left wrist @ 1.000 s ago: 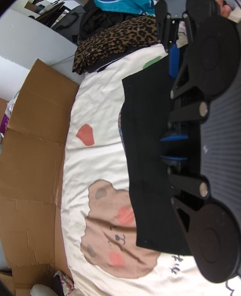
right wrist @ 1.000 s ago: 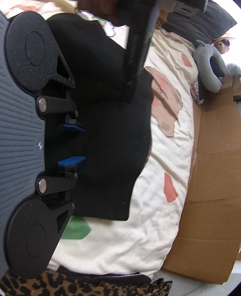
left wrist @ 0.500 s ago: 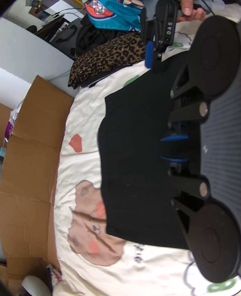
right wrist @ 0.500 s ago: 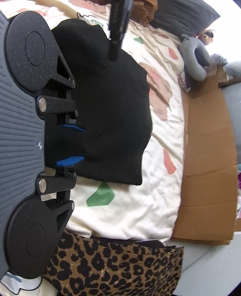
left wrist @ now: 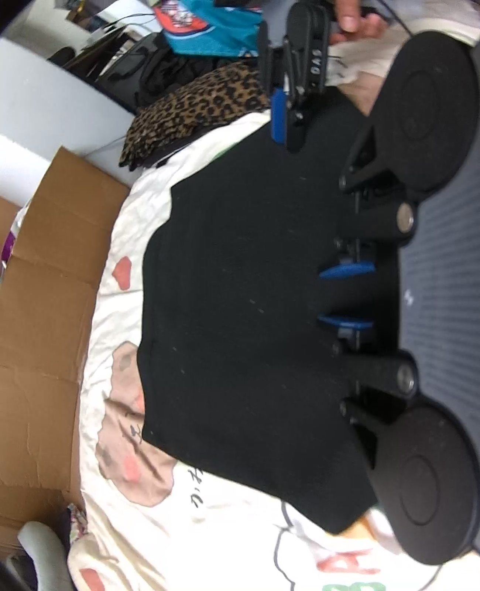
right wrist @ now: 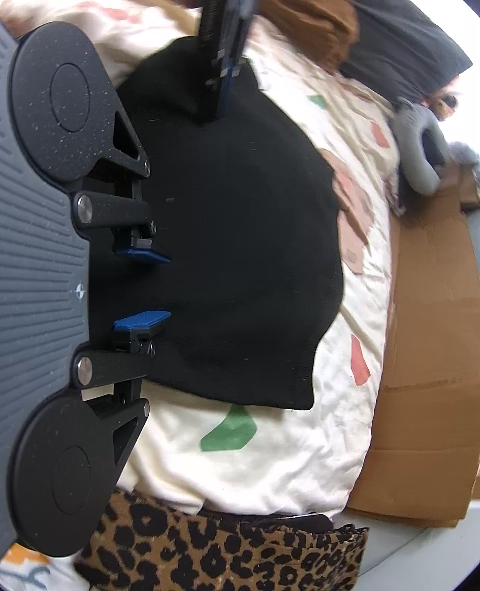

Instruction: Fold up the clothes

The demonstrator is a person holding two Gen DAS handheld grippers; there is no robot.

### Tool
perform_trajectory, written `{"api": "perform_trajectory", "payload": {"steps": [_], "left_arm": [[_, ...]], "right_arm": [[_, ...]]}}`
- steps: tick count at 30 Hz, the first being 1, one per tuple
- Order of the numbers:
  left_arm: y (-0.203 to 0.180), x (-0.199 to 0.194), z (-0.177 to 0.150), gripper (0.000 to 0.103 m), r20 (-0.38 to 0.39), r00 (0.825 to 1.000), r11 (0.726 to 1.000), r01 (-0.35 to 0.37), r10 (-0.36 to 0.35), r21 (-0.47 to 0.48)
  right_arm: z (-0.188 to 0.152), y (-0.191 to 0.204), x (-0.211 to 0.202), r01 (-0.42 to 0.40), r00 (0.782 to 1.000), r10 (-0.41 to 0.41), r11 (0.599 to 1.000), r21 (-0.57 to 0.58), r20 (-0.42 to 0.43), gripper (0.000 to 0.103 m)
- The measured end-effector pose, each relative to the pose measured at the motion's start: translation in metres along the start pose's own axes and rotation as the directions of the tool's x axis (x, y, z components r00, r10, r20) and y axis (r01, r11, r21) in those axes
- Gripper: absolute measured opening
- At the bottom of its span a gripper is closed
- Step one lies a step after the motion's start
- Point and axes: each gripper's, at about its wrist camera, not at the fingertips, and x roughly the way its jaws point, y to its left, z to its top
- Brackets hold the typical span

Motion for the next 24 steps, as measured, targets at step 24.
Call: {"api": "perform_trajectory", "payload": {"steps": [24], "left_arm": [[-0.054,-0.007,-0.025,0.025,-0.027,0.995,0.994,0.094,-0.093,0.064]], "right_arm": [[-0.013,0.05,-0.015,-0.099,0.99,0.087,0.989,-0.111,-0.108,0.029]]}}
